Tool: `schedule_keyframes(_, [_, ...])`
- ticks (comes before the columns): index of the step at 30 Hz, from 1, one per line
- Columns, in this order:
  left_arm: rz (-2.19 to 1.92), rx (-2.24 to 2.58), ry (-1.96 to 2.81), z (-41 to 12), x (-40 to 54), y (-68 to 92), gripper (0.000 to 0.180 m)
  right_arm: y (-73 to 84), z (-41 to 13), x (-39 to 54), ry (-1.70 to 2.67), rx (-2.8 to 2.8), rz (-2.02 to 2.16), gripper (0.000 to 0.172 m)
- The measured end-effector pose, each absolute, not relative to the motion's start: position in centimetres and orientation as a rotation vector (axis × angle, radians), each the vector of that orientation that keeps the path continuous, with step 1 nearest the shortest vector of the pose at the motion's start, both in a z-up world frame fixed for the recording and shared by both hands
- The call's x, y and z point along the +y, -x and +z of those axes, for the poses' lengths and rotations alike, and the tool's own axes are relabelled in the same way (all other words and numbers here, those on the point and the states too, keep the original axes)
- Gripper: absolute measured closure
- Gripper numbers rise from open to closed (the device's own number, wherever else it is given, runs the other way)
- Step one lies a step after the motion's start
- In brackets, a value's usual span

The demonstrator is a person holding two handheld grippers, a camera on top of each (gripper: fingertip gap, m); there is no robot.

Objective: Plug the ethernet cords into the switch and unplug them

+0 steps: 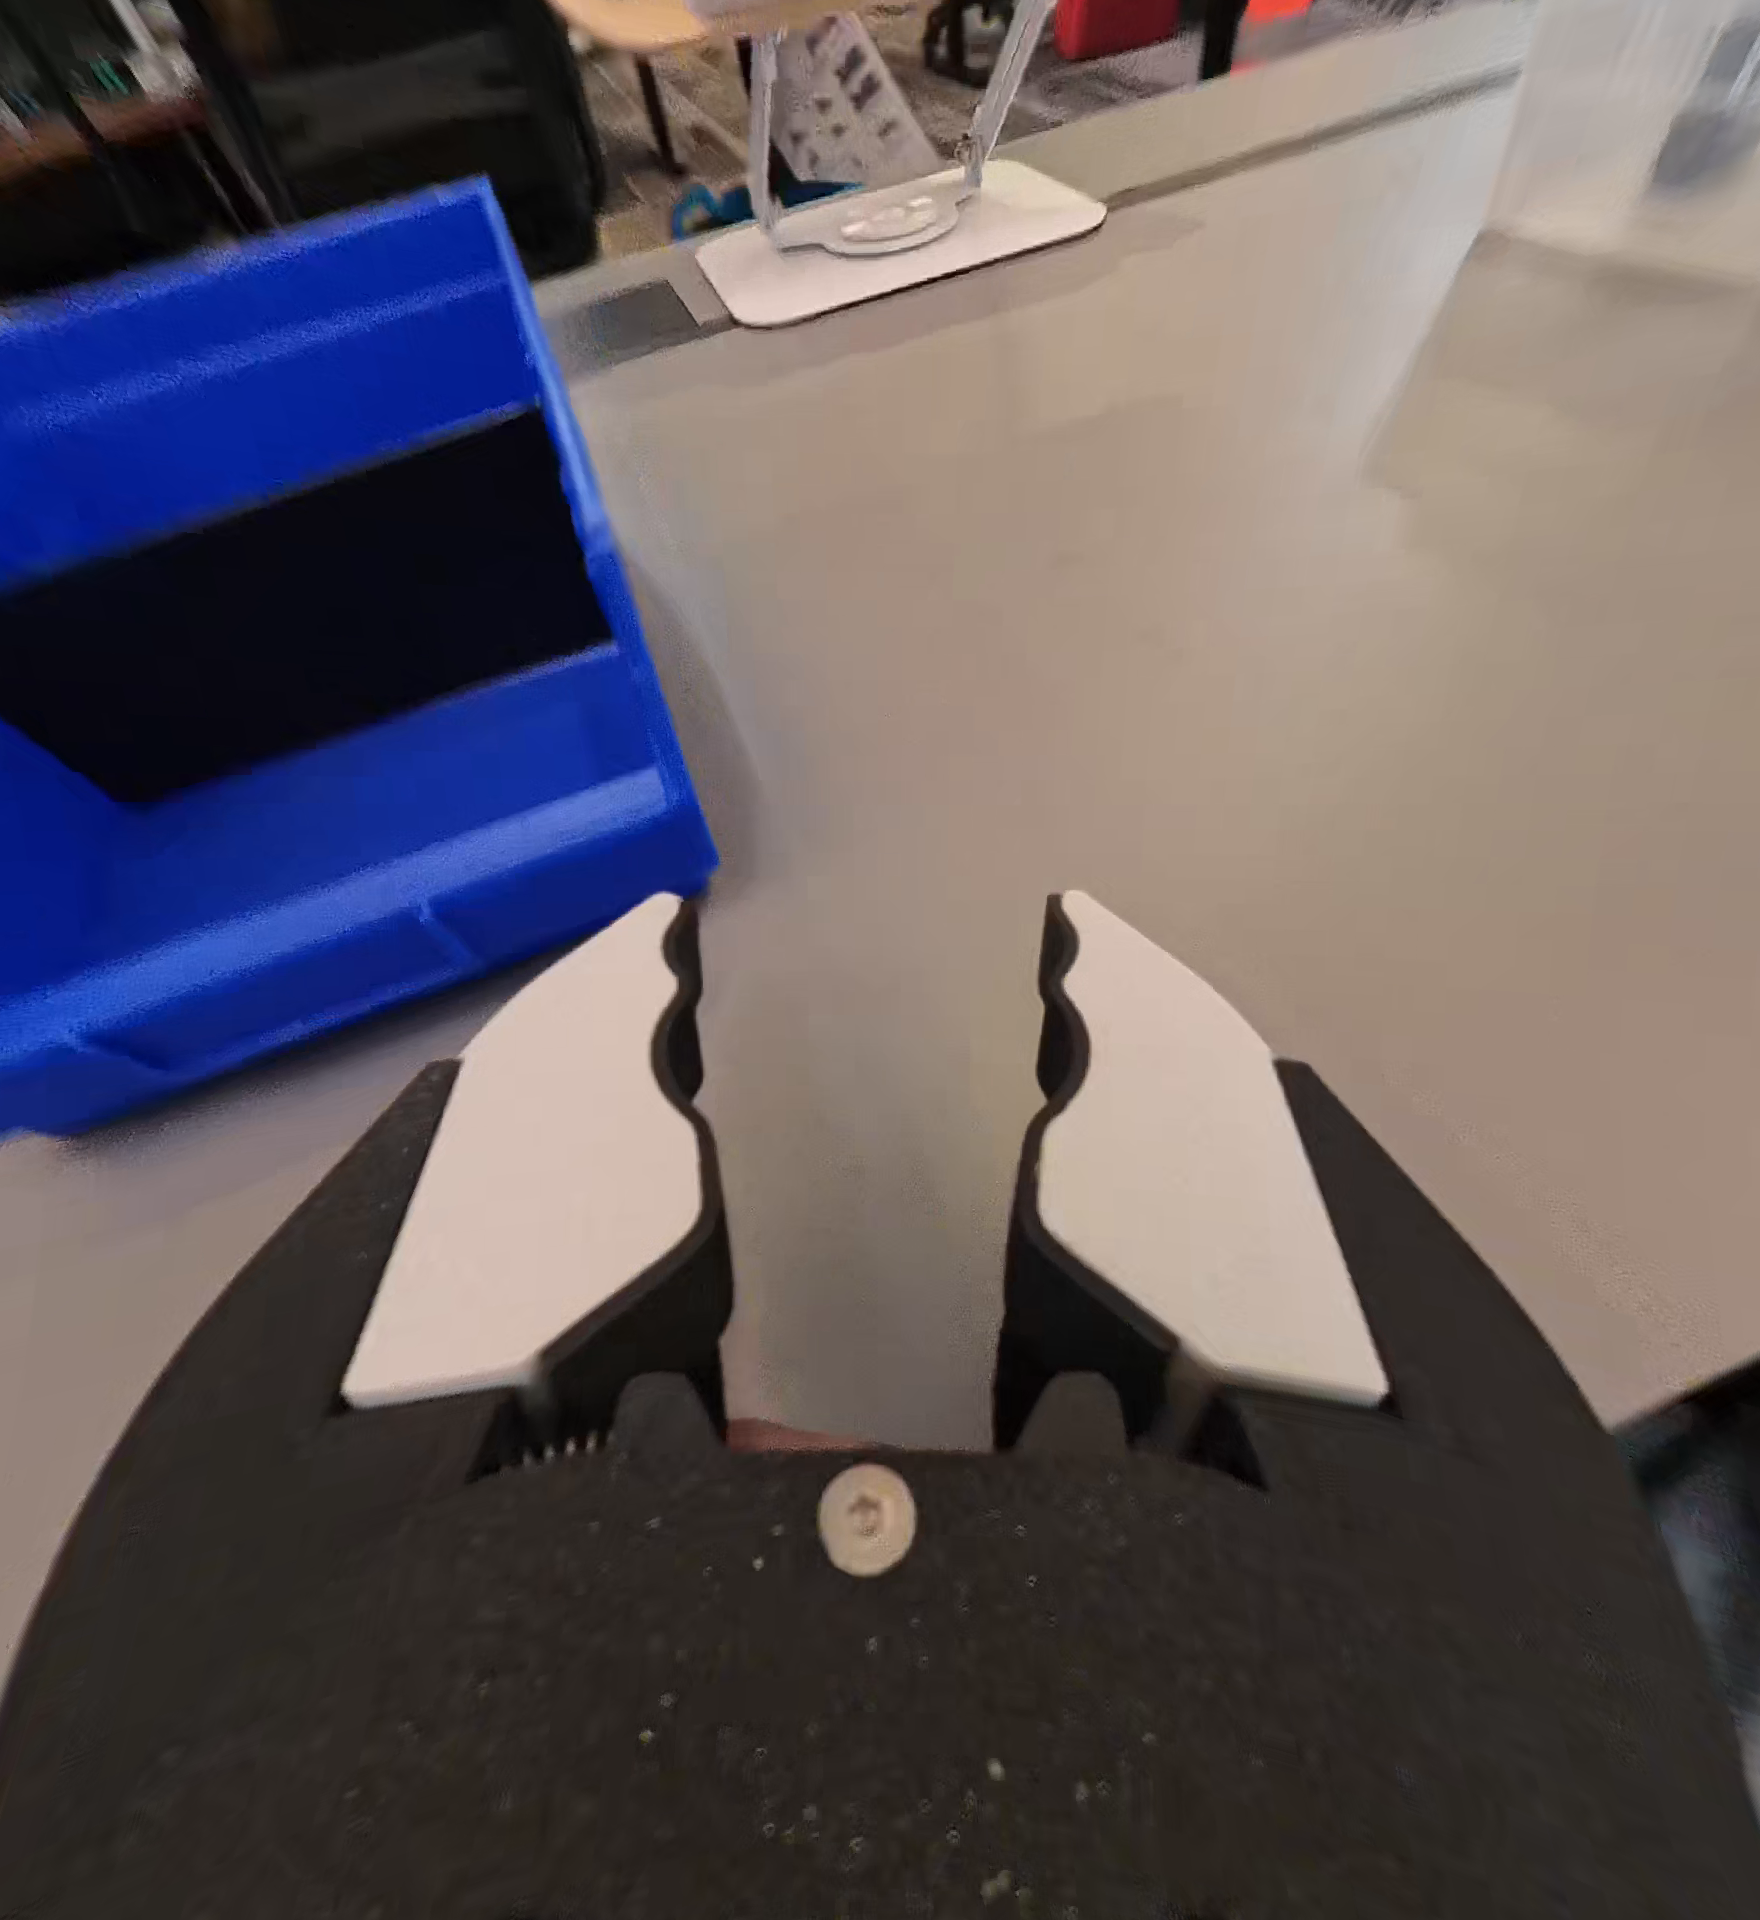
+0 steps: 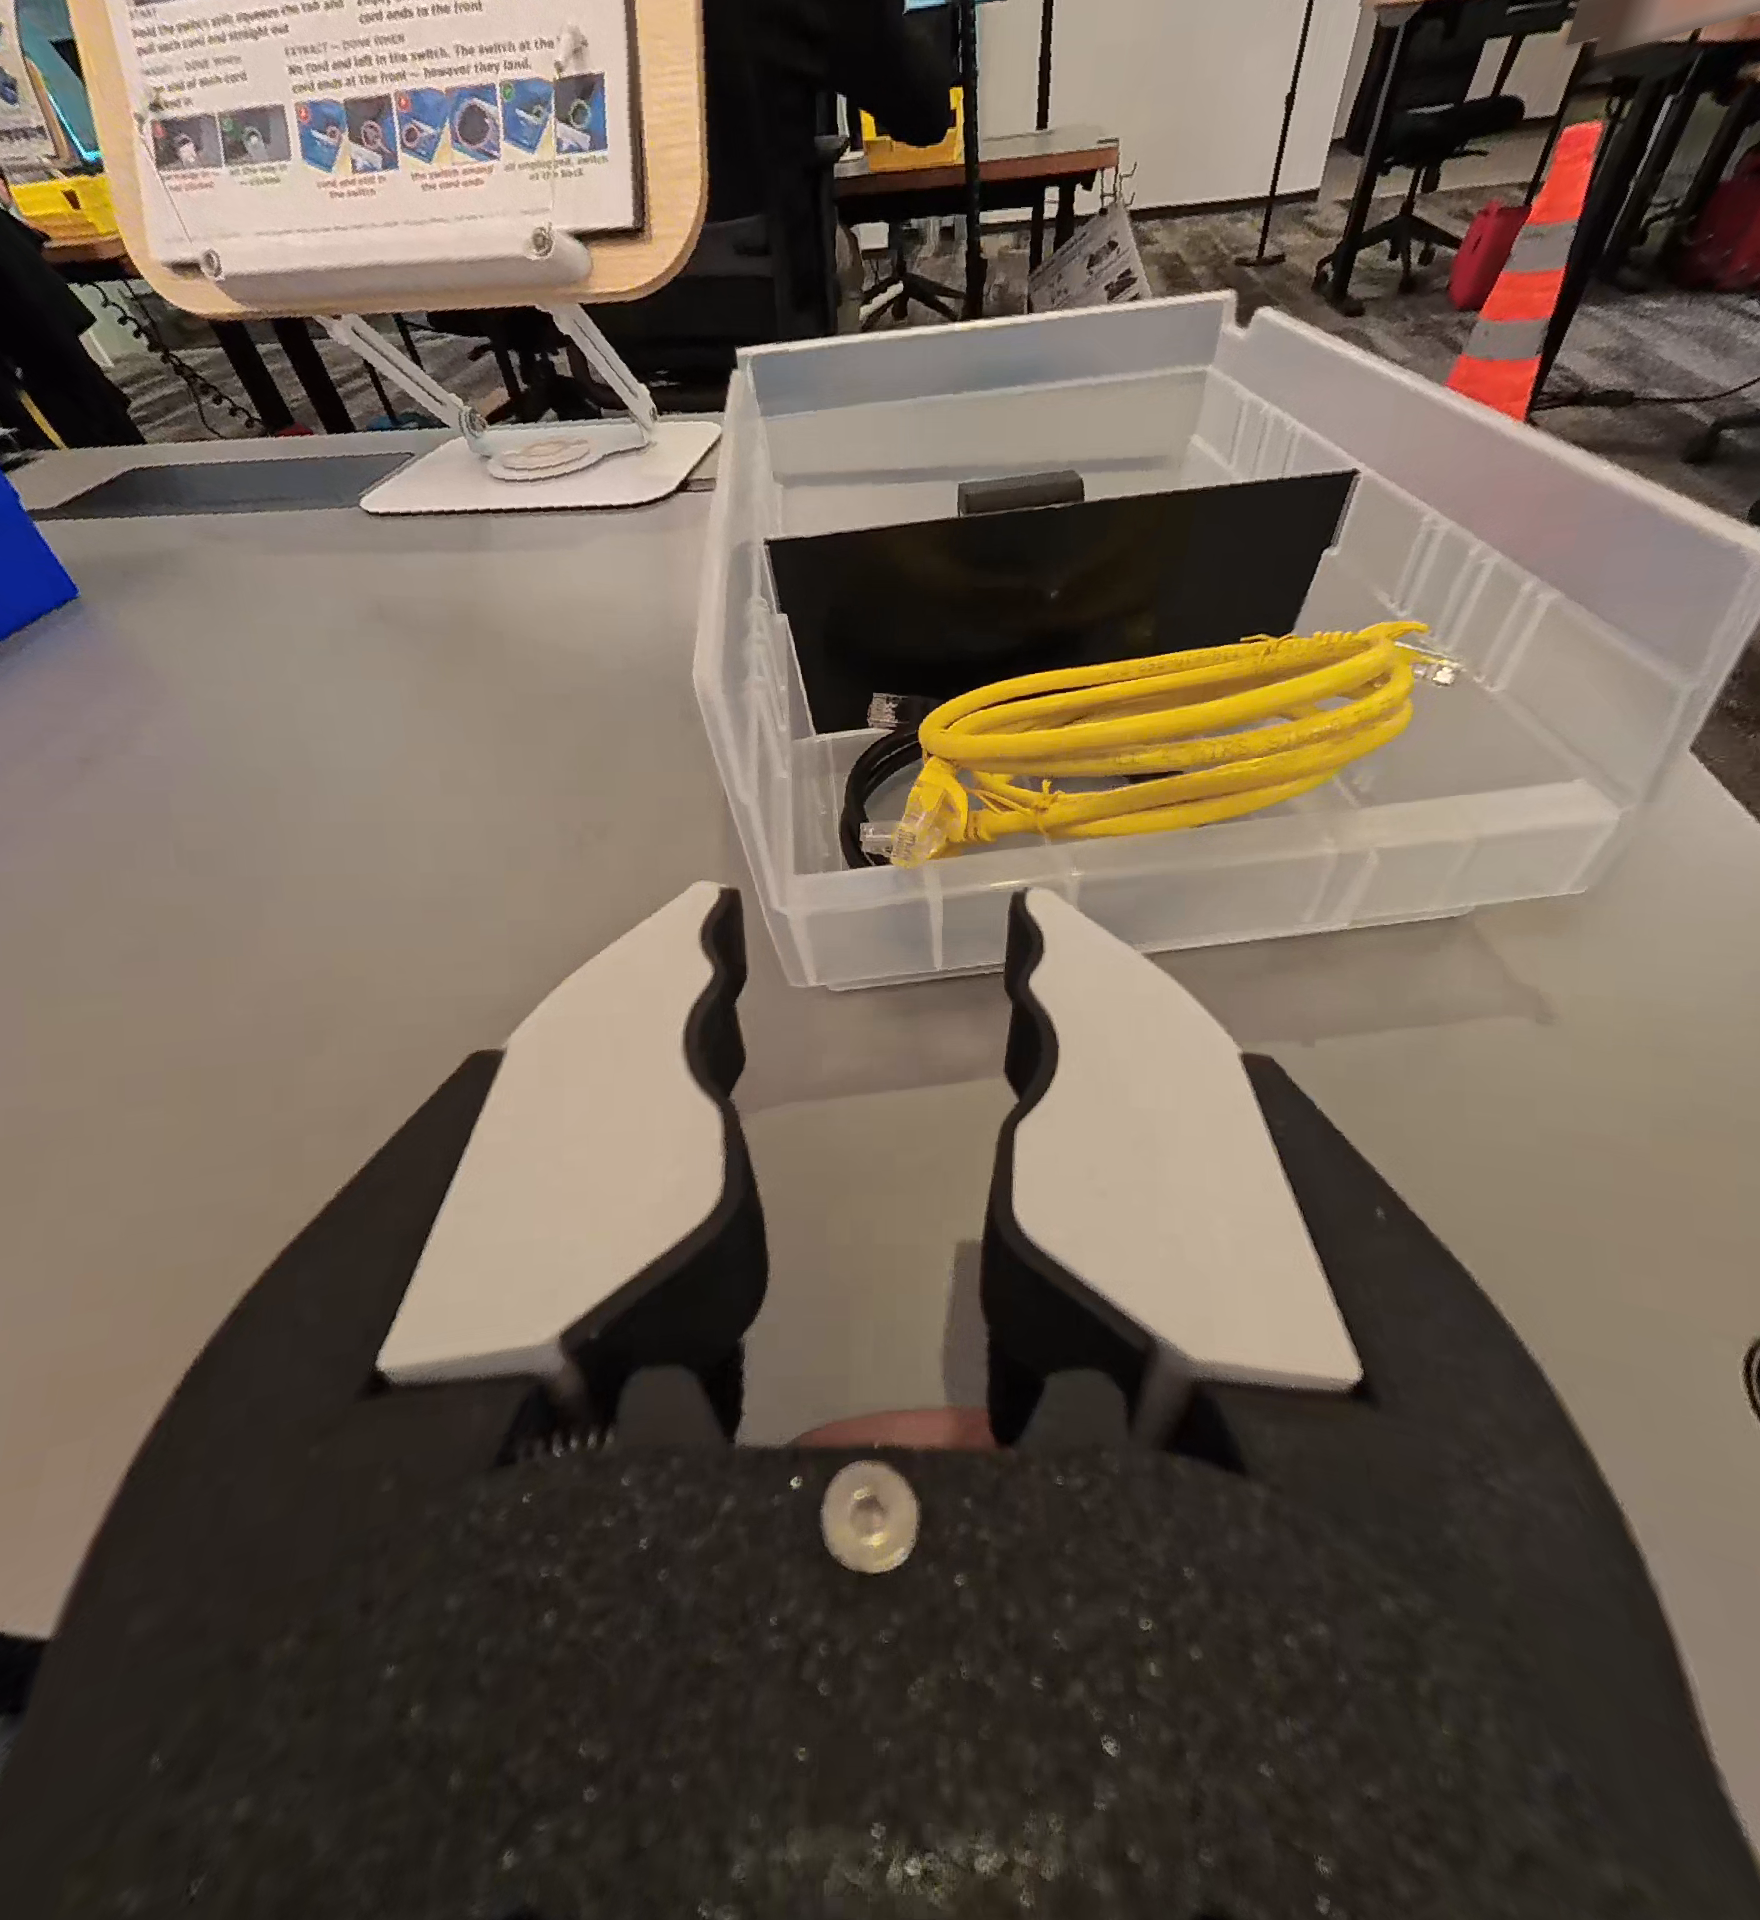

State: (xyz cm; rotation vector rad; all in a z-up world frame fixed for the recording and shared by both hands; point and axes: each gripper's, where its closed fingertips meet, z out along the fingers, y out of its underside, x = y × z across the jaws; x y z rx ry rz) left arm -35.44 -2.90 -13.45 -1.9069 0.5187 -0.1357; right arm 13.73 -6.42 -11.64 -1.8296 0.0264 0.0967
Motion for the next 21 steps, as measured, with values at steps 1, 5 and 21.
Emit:
schedule_keyframes(1, [-0.056, 0.567, 1.872, -13.2, -2.8, 34.8, 0.120, -13.6, -11.8, -6.3, 1.842, 0.011, 0.087, 0.125])
schedule_keyframes(5, [-0.262, 0.663, 1.897, -12.6, -4.8, 26.7, 0.128, -12.9, -11.1, -6.9, 1.819, -0.048, 0.052, 0.126])
schedule_keyframes(21, [-0.762, 0.798, 2.006, -11.1, -1.6, -9.9, 0.093, -16.3, -8.4, -8.1, 1.727, -0.124, -0.236, 0.120])
